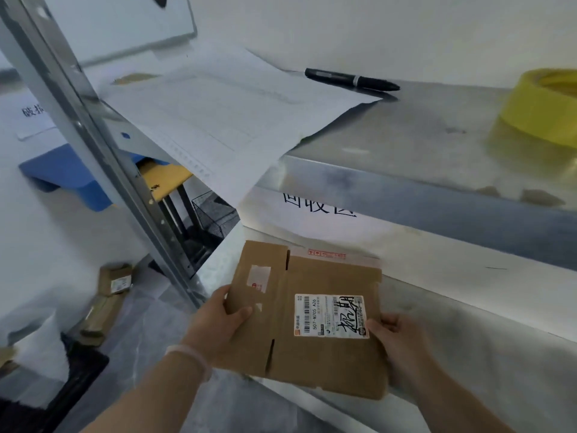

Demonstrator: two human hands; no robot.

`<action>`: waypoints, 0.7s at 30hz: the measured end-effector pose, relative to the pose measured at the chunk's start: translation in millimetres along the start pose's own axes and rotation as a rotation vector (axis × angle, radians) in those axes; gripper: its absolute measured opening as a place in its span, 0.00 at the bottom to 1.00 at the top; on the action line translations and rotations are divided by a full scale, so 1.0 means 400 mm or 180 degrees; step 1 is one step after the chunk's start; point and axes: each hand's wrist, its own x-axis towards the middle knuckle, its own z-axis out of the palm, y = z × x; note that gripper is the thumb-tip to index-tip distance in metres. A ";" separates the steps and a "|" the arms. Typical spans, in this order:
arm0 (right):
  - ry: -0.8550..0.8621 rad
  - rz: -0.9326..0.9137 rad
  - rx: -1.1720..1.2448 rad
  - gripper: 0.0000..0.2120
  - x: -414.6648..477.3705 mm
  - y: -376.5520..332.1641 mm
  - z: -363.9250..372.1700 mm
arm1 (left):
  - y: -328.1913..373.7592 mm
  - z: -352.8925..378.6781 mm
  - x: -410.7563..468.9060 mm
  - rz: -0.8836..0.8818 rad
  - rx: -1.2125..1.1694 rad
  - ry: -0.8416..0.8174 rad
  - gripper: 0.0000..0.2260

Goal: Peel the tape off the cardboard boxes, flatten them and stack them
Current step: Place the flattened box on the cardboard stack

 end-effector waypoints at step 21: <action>0.1457 0.0276 -0.1652 0.12 -0.001 -0.083 0.292 | -0.035 -0.066 0.374 0.0678 0.1792 -0.0221 0.24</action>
